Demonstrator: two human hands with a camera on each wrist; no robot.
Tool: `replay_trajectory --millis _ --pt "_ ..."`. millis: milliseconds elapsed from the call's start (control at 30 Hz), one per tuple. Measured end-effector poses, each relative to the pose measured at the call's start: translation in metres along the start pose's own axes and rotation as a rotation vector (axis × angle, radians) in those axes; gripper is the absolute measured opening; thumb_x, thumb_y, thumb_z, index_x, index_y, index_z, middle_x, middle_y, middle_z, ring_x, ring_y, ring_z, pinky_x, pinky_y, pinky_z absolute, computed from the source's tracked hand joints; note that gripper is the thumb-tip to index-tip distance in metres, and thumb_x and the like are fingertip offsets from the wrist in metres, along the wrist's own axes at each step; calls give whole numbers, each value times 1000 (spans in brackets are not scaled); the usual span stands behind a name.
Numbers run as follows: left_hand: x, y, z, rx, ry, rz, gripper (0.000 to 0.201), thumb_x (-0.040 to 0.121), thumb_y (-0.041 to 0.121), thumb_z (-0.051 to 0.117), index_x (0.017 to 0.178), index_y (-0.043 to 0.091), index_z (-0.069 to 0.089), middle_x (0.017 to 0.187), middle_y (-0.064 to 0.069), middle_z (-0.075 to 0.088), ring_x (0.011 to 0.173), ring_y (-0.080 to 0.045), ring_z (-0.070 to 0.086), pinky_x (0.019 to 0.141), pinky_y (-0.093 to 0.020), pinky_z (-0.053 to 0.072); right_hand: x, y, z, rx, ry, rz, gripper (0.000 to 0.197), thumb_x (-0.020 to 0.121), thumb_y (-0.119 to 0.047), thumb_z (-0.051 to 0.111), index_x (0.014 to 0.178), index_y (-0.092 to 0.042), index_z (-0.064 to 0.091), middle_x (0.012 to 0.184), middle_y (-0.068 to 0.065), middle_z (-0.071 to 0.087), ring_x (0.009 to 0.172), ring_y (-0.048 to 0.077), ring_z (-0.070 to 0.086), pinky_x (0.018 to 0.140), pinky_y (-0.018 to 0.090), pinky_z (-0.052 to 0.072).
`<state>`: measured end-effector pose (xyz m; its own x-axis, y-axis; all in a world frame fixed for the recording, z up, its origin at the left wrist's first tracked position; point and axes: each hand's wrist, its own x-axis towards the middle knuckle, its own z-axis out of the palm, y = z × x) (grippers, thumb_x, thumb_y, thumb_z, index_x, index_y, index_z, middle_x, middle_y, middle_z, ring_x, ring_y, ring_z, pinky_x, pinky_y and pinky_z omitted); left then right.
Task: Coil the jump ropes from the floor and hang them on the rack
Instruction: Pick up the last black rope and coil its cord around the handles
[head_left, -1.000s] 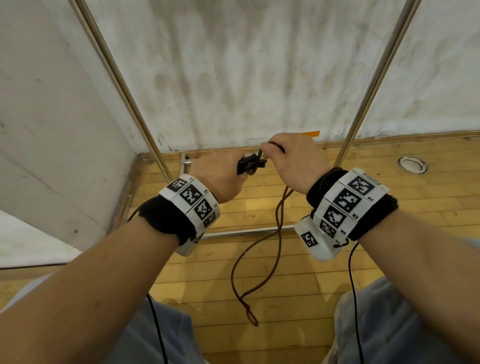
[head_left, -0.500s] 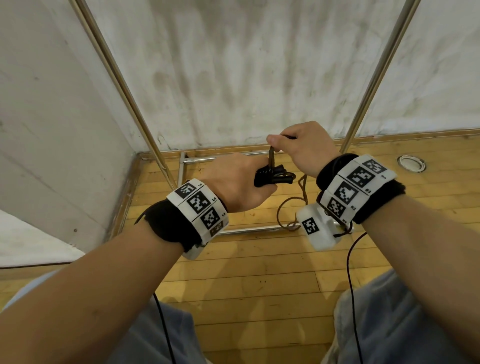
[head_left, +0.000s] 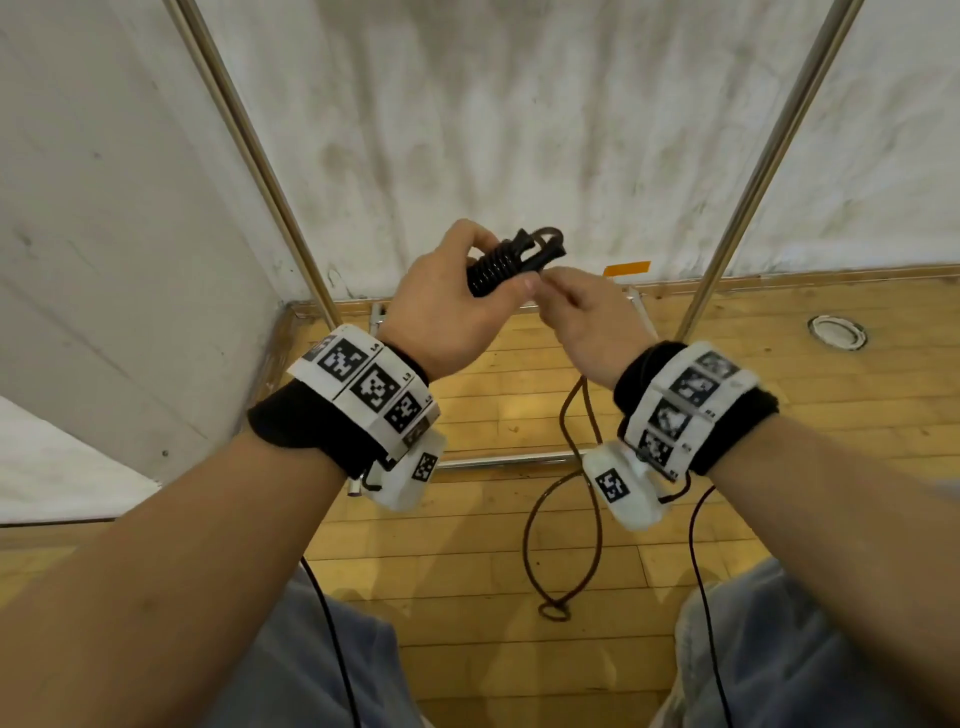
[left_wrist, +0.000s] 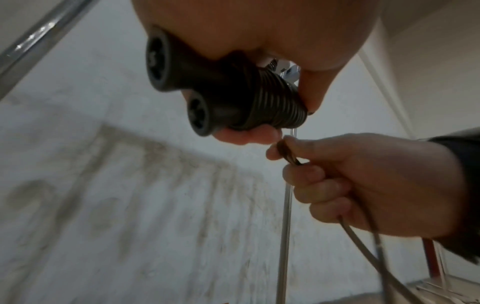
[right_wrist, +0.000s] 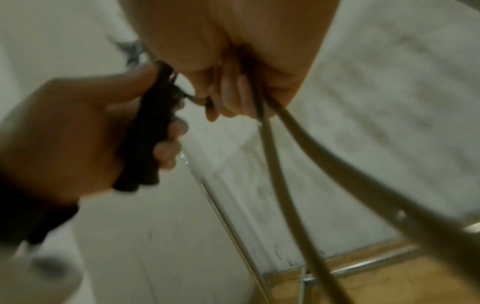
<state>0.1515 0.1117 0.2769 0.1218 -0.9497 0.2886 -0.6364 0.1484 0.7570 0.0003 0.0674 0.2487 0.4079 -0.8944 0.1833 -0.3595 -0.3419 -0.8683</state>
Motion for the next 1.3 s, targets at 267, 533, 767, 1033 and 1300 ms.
replay_trajectory --millis 267,533,767,1033,1300 --pt "1 3 2 41 -75 7 25 87 42 62 103 28 49 76 8 64 58 -8 61 60 -28 51 -8 -6 23 -92 -201 151 22 99 -28 41 88 -21 59 79 -4 63 81 14 61 73 28 45" --pt "15 -16 -20 28 18 -57 30 84 40 63 111 28 59 90 4 66 77 -21 64 77 -48 55 -3 -1 11 -85 -55 38 15 95 -34 49 98 -20 54 77 -5 56 69 10 51 60 24 37" --pt "16 -35 -18 461 -18 -27 38 88 51 54 123 36 48 103 4 67 87 -23 63 75 -36 52 -1 -2 5 -465 -32 -90 29 97 -37 43 72 -22 49 60 -7 47 56 9 44 52 28 30" --pt "12 -40 -3 727 -190 -64 29 90 50 52 114 34 50 83 8 57 73 -19 56 62 -30 45 -5 -5 -5 -697 -125 -156 29 97 -33 43 71 -22 46 61 -8 43 56 5 38 49 22 24" --pt "2 -24 17 621 -364 136 32 86 46 59 116 35 58 92 12 65 83 -15 60 62 -27 42 -2 -8 -16 -553 6 -189 26 95 -34 45 77 -19 58 63 -12 48 59 5 44 51 12 31"
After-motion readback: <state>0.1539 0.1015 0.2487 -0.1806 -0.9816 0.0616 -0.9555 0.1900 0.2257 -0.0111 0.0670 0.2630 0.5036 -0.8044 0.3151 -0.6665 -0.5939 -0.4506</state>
